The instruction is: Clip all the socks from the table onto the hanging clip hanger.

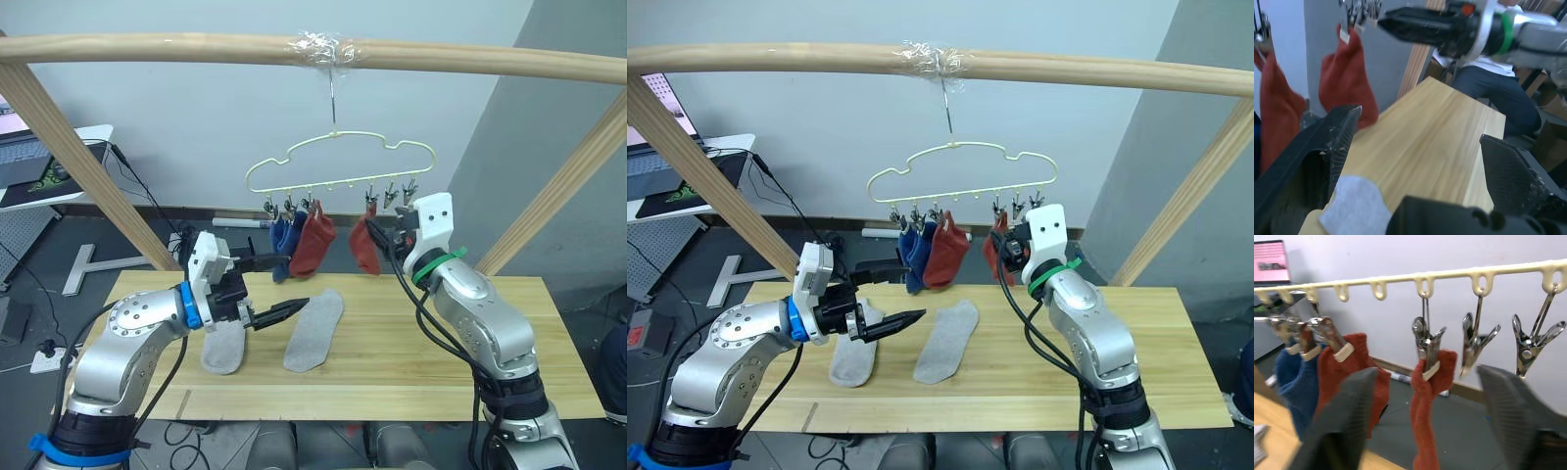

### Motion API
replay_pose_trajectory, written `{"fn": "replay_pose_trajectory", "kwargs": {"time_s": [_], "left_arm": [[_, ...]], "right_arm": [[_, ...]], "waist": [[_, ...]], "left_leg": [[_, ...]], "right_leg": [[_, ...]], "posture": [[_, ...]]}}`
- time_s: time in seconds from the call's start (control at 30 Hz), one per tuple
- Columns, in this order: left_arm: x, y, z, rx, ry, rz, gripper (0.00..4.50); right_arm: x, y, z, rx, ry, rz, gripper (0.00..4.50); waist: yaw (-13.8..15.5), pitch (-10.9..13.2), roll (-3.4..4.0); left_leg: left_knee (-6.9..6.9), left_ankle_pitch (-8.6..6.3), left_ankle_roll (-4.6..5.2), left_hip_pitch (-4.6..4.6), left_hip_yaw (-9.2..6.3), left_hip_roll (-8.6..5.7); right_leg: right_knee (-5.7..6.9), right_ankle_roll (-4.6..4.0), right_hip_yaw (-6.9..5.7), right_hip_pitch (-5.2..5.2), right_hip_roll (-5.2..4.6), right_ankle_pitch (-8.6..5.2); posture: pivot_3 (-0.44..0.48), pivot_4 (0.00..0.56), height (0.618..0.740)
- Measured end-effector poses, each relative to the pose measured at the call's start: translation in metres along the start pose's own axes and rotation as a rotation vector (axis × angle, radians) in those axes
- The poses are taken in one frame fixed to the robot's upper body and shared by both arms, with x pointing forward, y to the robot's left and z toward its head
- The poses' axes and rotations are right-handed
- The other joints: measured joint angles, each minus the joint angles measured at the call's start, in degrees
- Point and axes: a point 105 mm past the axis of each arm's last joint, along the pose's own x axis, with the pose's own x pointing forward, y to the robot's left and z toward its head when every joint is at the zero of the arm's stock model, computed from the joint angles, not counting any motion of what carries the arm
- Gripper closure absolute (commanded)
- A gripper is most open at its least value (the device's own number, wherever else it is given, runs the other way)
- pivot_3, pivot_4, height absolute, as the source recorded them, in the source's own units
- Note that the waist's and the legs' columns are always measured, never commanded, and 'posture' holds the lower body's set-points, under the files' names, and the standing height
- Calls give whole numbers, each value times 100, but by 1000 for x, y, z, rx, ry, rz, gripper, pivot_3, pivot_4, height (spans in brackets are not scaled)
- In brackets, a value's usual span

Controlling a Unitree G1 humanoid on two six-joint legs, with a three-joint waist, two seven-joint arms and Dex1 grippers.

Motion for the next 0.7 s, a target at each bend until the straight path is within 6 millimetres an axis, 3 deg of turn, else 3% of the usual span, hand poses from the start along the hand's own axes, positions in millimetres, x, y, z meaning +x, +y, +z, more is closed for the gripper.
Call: {"fn": "replay_pose_trajectory", "kwargs": {"time_s": [0.13, 0.43, 0.7], "left_arm": [[18, 8, 28, 32, -97, 34, 0], [23, 10, 31, 43, -108, 59, 0], [24, 13, 34, 60, -117, 71, 0]], "right_arm": [[12, -5, 6, -30, -38, -58, 1948], [24, -11, 5, -23, -44, -110, 1948], [23, -18, 4, -23, -44, -154, 1948]], "waist": [[81, 0, -1], [154, 1, -1], [209, 1, -1]], "left_leg": [[2, 1, 0, 3, 1, 0], [0, 0, -1, 0, 1, 0], [0, 0, -1, 0, 2, 0]], "right_leg": [[4, -3, 1, -1, 1, 4], [3, -26, 0, -3, 1, 16], [2, -26, 0, -2, 1, 15]], "posture": [[188, 130, 740], [190, 138, 740], [187, 140, 740]]}}
